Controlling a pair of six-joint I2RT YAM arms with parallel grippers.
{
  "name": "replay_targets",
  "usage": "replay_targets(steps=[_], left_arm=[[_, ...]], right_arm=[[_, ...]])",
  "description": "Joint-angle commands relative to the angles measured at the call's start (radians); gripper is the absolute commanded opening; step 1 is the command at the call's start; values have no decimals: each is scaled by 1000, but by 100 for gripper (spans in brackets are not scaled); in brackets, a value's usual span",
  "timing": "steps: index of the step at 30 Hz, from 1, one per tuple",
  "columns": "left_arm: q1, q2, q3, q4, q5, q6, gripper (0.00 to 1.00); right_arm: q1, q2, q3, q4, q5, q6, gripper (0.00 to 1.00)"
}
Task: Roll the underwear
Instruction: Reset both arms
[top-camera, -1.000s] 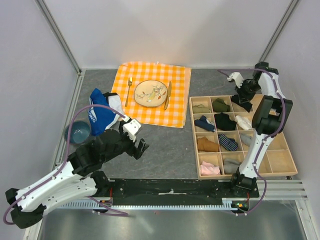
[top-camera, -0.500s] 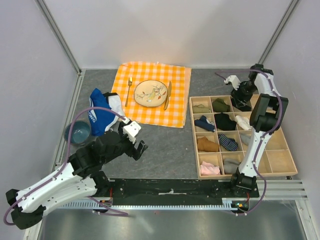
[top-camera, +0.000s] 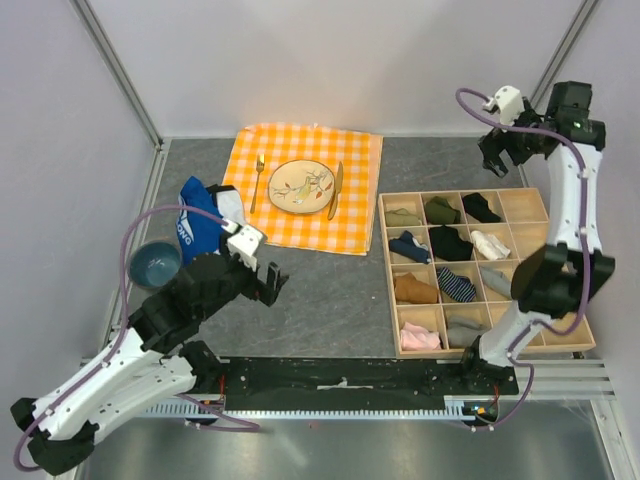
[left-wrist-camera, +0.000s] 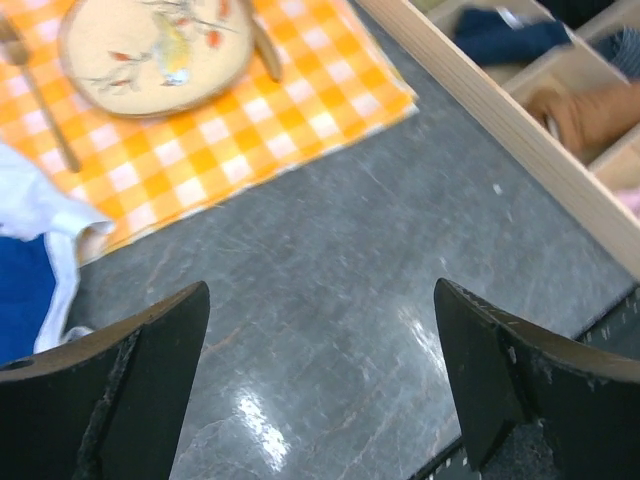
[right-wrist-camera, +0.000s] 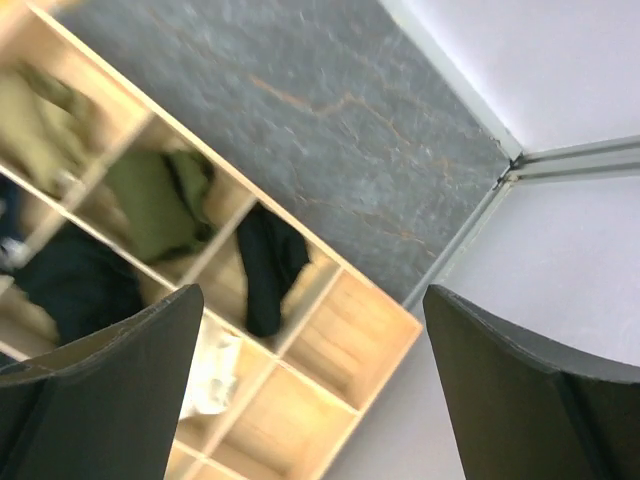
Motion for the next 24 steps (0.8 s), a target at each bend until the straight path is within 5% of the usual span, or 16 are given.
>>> replay_targets(steps=[1,4,8,16,24], left_arm=[[178,49,136,7,96,-137,99],[364,162,251,-30,282,-144,99],[566,259,380,-68,427,-115,99],[593,275,387,-128,384,-95,96],[591,210,336,-162,339,-79,96]], right_arm=[[-16,-302,-263,404,-210,446,98],[-15,-463,-501,705,-181,788,98],[-13,-560,-609,785,-46,1049,98],[-13,-699,-649,712,149,1016,98],[-15,-743,-674,714,126,1005,98]])
